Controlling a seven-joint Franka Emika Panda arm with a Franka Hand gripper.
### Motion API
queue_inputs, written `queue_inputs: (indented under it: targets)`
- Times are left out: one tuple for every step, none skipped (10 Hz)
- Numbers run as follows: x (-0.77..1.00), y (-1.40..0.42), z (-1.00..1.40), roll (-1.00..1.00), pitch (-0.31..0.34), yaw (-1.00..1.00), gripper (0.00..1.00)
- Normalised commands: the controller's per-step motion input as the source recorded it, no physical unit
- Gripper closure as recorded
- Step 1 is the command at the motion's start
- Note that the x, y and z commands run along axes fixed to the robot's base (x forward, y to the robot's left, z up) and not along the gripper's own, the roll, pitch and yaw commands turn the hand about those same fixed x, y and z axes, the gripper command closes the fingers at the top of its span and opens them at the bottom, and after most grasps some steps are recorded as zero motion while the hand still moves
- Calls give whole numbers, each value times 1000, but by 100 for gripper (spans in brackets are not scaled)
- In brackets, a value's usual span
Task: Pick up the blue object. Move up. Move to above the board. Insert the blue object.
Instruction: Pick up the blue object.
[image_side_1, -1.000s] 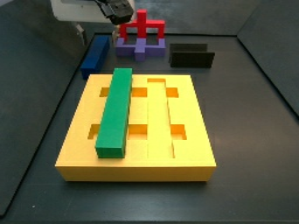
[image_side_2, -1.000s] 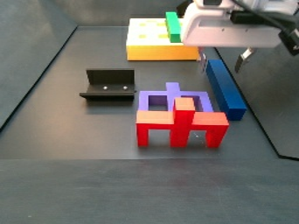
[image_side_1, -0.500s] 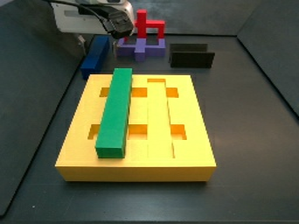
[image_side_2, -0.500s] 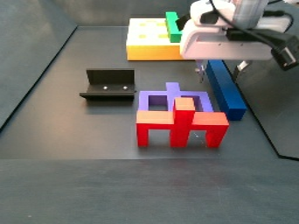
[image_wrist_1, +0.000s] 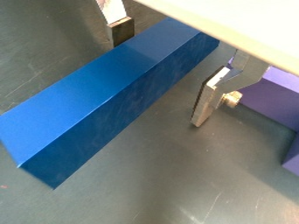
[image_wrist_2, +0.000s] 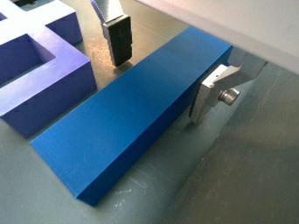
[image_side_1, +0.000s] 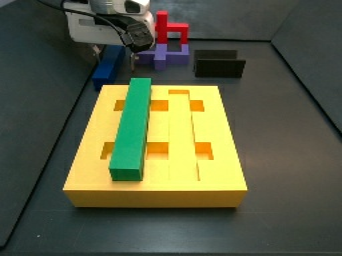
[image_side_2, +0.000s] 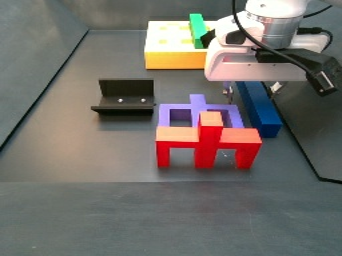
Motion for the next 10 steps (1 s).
queue_inputs:
  targets:
    - [0,-186,0,93,9,-123,0]
    - [-31,-86,0,70,0,-160,0]
    - [-180,0,-9,34,0,-89,0]
    - [-26,0,0,23,0,-9,0]
    - [17,-17,0,31,13,0,0]
    - [0,-71,249,154,100,-137,0]
    - [0,0,0,-9,0,0,0]
    - [0,74,0,-33,0,0,0]
    - [0,71,89,-73,0,-114,0]
    - [0,0,237,0,0,0,0]
